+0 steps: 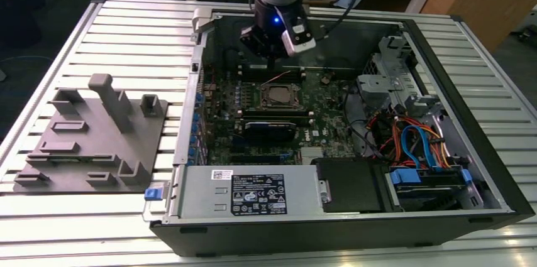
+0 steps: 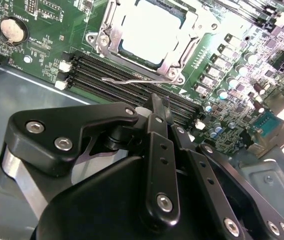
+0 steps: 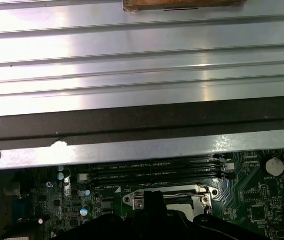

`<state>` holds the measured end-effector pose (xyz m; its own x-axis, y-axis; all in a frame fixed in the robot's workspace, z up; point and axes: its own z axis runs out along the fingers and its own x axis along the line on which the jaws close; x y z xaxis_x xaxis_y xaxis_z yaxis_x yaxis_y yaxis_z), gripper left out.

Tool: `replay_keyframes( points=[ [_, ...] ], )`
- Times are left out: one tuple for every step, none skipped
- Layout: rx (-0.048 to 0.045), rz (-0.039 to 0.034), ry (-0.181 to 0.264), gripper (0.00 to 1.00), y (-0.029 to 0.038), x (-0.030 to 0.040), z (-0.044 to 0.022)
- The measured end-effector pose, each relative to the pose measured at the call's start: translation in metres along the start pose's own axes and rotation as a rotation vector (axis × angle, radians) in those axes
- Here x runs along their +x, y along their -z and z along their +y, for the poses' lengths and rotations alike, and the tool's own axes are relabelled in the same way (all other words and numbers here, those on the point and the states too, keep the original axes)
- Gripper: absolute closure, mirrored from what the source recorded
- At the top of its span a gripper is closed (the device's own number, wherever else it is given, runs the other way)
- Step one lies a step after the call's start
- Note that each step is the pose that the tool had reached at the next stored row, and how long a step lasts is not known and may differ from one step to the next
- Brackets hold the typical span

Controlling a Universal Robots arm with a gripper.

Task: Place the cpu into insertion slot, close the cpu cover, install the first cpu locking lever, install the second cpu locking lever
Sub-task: 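Install the first cpu locking lever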

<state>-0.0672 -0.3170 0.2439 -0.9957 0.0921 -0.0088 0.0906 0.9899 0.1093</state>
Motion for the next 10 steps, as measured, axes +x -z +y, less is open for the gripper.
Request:
replay_keyframes(
  points=[
    [0.0002, 0.0001, 0.000, 0.90, -0.0004, -0.0001, -0.0008],
    [0.0001, 0.0000, 0.000, 0.90, -0.0010, -0.0001, -0.0019],
    [-0.0002, -0.0001, 0.000, 0.90, -0.0018, -0.0002, -0.0025],
    [-0.0002, -0.0002, 0.000, 0.90, -0.0024, -0.0002, -0.0026],
    [-0.0001, -0.0002, 0.000, 0.90, -0.0030, -0.0002, -0.0026],
    [-0.0001, -0.0001, 0.000, 0.90, -0.0038, -0.0001, -0.0027],
    [-0.0001, -0.0001, 0.000, 0.90, -0.0048, -0.0001, -0.0029],
    [-0.0001, -0.0001, 0.000, 0.90, -0.0058, -0.0004, -0.0030],
    [-0.0001, -0.0002, 0.000, 0.90, -0.0068, -0.0010, -0.0030],
    [-0.0001, 0.0000, 0.000, 0.90, -0.0079, -0.0014, -0.0031]
  ],
)
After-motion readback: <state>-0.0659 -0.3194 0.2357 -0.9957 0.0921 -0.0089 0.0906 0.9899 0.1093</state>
